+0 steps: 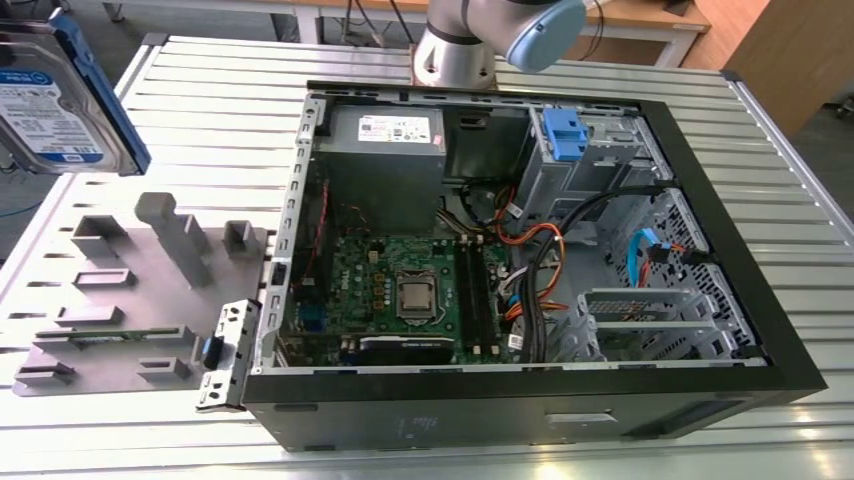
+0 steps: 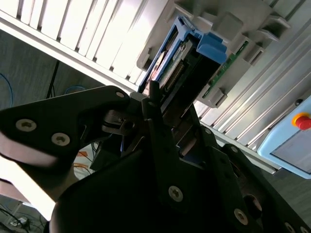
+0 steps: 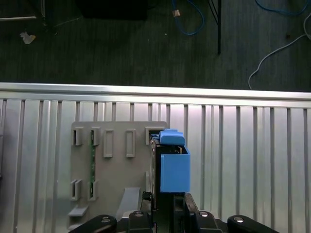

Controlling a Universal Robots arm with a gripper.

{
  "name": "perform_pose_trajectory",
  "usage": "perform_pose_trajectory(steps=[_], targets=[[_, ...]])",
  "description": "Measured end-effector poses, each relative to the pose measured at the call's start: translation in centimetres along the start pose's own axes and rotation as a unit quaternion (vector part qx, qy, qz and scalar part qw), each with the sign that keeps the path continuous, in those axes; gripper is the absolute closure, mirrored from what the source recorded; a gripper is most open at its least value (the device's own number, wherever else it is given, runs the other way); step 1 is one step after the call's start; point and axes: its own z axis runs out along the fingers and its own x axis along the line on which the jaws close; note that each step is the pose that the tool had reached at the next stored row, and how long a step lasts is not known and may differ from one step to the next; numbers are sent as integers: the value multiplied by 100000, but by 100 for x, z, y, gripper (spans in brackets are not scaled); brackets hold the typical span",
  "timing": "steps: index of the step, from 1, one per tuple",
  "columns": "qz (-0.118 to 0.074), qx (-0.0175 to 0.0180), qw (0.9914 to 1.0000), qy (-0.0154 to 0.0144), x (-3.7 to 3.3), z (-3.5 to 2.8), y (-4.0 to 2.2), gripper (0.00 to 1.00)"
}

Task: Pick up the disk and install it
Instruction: 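Pick up the disk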

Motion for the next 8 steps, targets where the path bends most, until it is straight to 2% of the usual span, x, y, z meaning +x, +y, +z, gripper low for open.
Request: perform_pose_trajectory(steps=[8], targets=[[0, 6, 100000, -3, -5, -130, 6, 65]])
